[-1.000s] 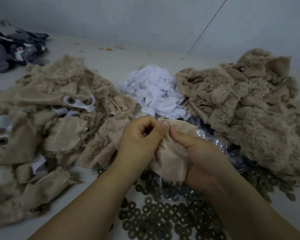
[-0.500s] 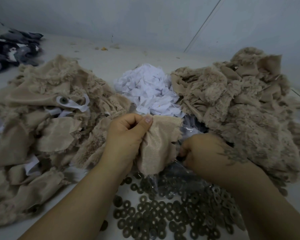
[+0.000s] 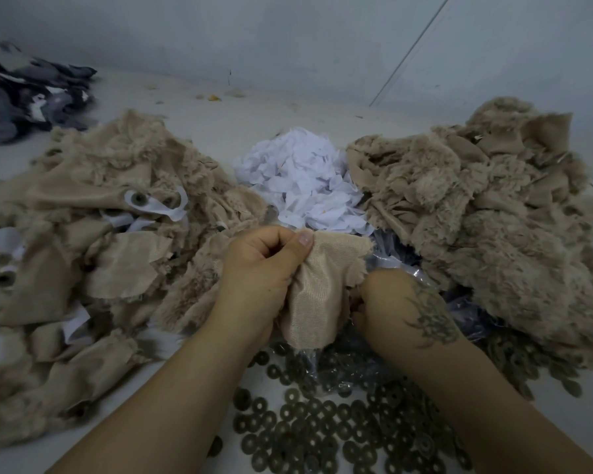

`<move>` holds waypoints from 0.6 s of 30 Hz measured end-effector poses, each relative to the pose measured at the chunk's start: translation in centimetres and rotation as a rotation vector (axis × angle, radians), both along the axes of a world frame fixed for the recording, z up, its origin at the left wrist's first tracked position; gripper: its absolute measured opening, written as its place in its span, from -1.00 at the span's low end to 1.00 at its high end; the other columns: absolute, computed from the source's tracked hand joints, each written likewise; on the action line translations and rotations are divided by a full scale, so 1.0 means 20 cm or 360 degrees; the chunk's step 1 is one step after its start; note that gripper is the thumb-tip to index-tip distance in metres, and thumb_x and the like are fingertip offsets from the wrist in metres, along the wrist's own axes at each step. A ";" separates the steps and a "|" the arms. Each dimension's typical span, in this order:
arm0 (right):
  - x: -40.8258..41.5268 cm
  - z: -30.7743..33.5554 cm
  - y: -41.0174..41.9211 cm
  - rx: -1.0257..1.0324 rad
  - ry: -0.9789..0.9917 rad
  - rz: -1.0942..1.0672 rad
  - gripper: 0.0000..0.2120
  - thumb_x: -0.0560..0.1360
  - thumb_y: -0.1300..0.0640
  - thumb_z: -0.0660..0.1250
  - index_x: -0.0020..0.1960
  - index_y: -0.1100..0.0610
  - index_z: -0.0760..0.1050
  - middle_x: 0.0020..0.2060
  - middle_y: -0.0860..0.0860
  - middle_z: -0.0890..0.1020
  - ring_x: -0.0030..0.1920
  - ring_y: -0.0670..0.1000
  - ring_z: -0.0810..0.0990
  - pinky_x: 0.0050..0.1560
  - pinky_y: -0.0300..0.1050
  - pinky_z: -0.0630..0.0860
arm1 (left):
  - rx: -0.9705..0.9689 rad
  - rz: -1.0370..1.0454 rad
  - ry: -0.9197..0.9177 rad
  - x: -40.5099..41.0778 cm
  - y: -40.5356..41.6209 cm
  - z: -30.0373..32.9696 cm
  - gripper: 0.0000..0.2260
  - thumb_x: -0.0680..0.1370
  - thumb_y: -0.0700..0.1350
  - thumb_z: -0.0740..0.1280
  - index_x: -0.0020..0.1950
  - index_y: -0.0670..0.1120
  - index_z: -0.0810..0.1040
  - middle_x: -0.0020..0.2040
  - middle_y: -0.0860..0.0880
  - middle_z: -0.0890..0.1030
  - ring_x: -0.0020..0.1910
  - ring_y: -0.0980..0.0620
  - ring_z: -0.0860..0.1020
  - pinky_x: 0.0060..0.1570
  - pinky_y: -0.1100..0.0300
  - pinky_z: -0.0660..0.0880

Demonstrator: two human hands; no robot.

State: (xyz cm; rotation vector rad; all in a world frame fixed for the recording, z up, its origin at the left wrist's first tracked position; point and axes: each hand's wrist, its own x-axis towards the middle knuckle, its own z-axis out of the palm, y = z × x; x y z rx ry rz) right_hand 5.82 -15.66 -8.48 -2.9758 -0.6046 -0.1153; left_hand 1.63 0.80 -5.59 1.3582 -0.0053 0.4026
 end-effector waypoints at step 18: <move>-0.05 0.07 0.09 -0.0107 0.0094 0.0071 -0.86 0.55 0.11 0.29 0.01 0.13 0.59 0.00 0.07 0.64 0.06 0.08 0.61 0.02 -0.14 0.47 | -0.0007 -0.0026 0.0024 0.01 0.00 -0.02 -0.63 0.57 -0.23 0.35 -0.44 0.00 0.55 -0.54 0.13 0.44 -0.53 0.23 0.39 -0.48 0.38 0.38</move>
